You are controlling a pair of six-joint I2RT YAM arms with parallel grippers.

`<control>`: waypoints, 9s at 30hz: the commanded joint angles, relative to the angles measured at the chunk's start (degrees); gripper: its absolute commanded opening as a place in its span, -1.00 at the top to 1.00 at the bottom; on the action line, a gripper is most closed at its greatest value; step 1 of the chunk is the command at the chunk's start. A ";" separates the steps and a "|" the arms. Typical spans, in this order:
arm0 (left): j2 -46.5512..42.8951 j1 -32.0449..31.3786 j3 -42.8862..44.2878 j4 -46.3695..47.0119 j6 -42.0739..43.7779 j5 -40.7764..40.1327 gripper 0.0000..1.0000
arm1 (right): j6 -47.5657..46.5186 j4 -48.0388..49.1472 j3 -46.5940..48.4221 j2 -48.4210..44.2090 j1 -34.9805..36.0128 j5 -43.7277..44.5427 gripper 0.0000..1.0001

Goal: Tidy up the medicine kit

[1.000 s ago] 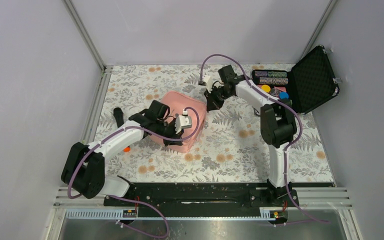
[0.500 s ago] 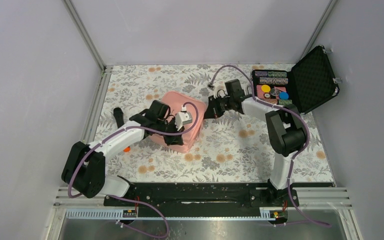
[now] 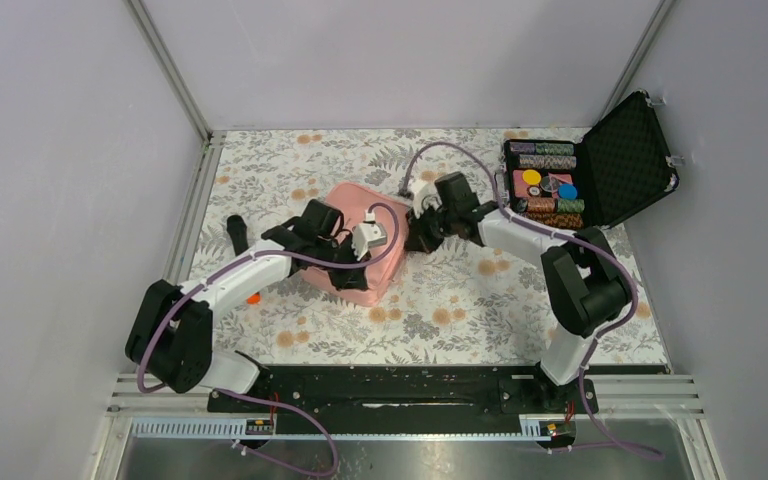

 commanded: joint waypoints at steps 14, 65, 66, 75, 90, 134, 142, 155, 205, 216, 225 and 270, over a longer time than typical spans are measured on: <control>7.57 1.89 3.38 27.65 -5.24 -26.92 1.00 | -12.17 -27.71 -2.51 -6.10 14.91 -14.74 1.00; 4.84 11.99 18.67 9.03 18.26 -5.86 -0.80 | -32.35 -14.10 10.01 -3.32 -4.18 -6.47 -0.43; 4.08 12.00 15.83 9.16 20.61 -5.57 -0.78 | -37.86 -14.21 8.08 -3.54 -3.62 -5.67 -0.38; 2.87 12.34 6.21 19.16 17.34 -10.65 -0.75 | -45.18 -17.19 14.72 4.81 -0.26 -0.42 -0.03; 3.61 13.14 3.77 27.64 5.28 -15.25 -0.75 | -41.28 -18.04 22.22 11.88 2.35 -2.67 0.11; 1.82 13.76 5.16 -1.15 43.84 9.88 -0.65 | -25.89 -70.04 65.27 29.52 2.63 -1.58 1.00; 2.27 8.86 -3.10 20.62 35.80 3.20 -0.54 | -20.38 -71.24 64.85 30.82 2.28 -4.41 1.00; 11.58 -4.13 -8.93 59.18 22.23 -29.33 1.00 | -19.13 -72.59 62.13 29.38 2.62 -4.79 1.00; 44.41 15.33 57.71 28.50 -20.68 -19.73 -0.64 | -6.17 -42.33 62.33 31.66 -6.09 16.79 1.00; 60.56 19.71 78.42 17.22 -28.02 -10.25 -0.74 | -8.24 -42.44 59.61 29.90 -6.12 17.97 1.00; 35.17 26.58 37.68 22.08 -30.58 10.33 -0.12 | -10.25 -41.29 67.70 35.45 -5.99 19.81 1.00; 13.13 -5.75 3.93 29.66 23.82 -21.99 0.90 | -23.56 -45.83 65.06 34.71 -2.87 11.94 1.00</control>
